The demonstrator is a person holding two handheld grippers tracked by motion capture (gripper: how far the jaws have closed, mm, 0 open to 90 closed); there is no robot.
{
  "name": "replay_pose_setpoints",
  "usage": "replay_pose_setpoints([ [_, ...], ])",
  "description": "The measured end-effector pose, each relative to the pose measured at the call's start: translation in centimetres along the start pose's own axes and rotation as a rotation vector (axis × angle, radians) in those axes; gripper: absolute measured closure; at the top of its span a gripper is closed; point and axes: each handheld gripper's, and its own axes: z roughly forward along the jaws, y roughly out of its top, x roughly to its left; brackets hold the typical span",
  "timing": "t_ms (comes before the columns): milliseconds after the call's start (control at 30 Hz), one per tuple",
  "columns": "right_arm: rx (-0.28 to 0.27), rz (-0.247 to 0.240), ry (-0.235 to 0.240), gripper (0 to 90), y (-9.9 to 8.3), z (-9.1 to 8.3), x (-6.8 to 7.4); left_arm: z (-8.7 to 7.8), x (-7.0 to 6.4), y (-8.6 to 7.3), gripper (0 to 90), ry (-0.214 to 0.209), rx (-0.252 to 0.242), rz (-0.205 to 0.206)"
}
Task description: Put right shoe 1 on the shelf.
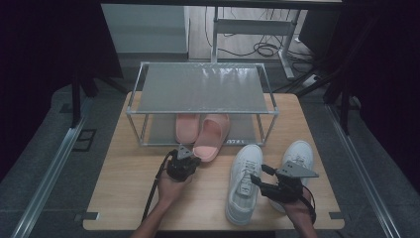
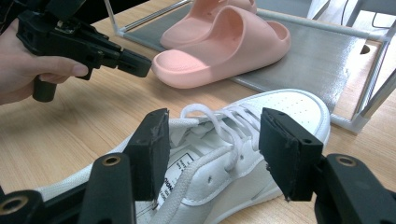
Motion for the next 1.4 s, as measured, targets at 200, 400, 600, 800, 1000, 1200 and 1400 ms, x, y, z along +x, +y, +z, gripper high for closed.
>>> replay_pose_setpoints([
  [200, -0.001, -0.003, 0.000, 44.1, 0.0, 0.0, 0.1, -0.2, -0.2, -0.5, 87.6, -0.008, 0.013, 0.019],
  [400, 0.004, -0.003, 0.001, 44.1, 0.0, 0.1, 0.1, 0.9, -0.4, -0.7, 87.4, -0.006, 0.034, 0.033],
  [600, 0.002, -0.002, 0.000, 44.1, 0.0, 0.1, 0.0, 1.7, -0.5, -0.4, 87.5, -0.006, 0.042, 0.047],
  [800, 0.002, -0.003, 0.001, 44.1, 0.0, 0.1, 0.1, 2.4, -0.6, 0.2, 87.5, -0.003, 0.055, 0.060],
  [1000, 0.001, -0.003, -0.001, 44.1, 0.0, 0.1, 0.1, 3.6, -0.8, 0.6, 87.3, -0.008, 0.075, 0.067],
  [1200, 0.001, 0.000, -0.001, 44.1, -0.1, 0.0, 0.0, 4.4, -1.0, 1.1, 87.0, -0.007, 0.089, 0.076],
  [1400, -0.001, -0.002, -0.001, 44.1, 0.0, 0.0, 0.1, 5.2, -1.3, 1.7, 86.8, -0.010, 0.095, 0.082],
])
